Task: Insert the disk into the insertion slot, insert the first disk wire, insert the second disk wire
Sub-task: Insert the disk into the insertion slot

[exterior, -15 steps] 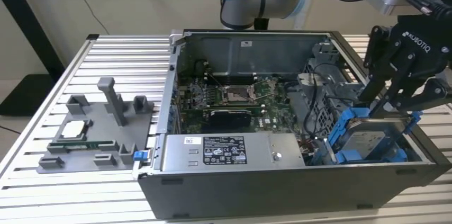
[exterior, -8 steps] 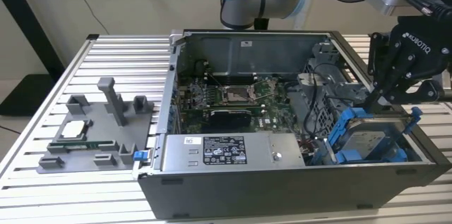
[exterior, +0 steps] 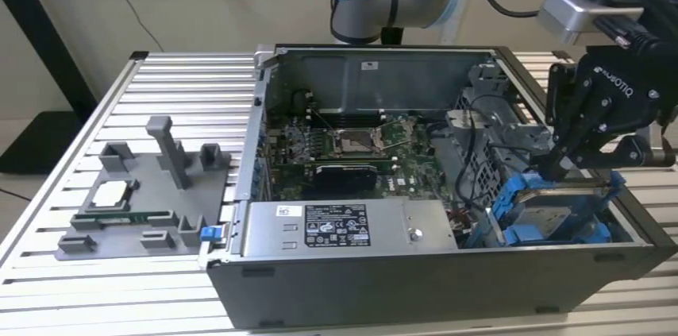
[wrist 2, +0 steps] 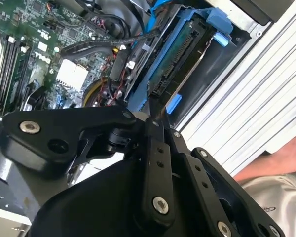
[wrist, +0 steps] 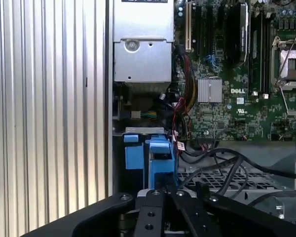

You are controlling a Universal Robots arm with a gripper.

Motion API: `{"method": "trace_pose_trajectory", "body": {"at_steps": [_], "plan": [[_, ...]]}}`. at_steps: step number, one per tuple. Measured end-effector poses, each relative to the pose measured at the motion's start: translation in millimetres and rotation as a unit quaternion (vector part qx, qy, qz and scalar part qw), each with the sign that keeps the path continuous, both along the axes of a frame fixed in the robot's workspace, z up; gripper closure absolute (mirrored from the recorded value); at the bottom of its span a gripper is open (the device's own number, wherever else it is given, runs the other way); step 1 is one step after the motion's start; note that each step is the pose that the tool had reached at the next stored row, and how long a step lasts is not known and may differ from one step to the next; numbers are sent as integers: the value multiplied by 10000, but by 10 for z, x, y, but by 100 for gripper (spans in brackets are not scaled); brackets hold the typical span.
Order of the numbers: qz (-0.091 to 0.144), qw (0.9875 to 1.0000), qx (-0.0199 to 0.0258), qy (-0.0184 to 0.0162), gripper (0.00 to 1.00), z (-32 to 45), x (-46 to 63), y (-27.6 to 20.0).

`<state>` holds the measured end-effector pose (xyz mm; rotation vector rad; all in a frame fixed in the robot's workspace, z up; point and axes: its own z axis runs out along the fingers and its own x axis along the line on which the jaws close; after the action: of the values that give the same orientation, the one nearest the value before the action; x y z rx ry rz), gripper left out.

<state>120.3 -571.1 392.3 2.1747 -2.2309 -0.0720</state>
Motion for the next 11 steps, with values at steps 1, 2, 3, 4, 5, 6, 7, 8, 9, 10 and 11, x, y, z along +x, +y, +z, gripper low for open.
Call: {"method": "trace_pose_trajectory", "body": {"at_steps": [1,2,3,4,5,6,7,8,9,10,11], "plan": [[-3,10000,-3,0,100,-18,0,0],[-6,10000,-4,0,100,-37,0,0],[-9,10000,-6,0,100,-51,0,0],[-10,10000,-7,0,100,-51,0,0],[-11,10000,-7,4,100,-26,-1,0],[-12,10000,-8,7,100,18,-1,0],[-12,10000,-6,7,100,61,-1,0],[-12,10000,-6,8,100,106,-1,0],[-12,10000,-6,8,100,152,0,0],[-11,10000,-6,8,100,180,0,2],[-11,10000,-5,8,100,188,0,5]]}}
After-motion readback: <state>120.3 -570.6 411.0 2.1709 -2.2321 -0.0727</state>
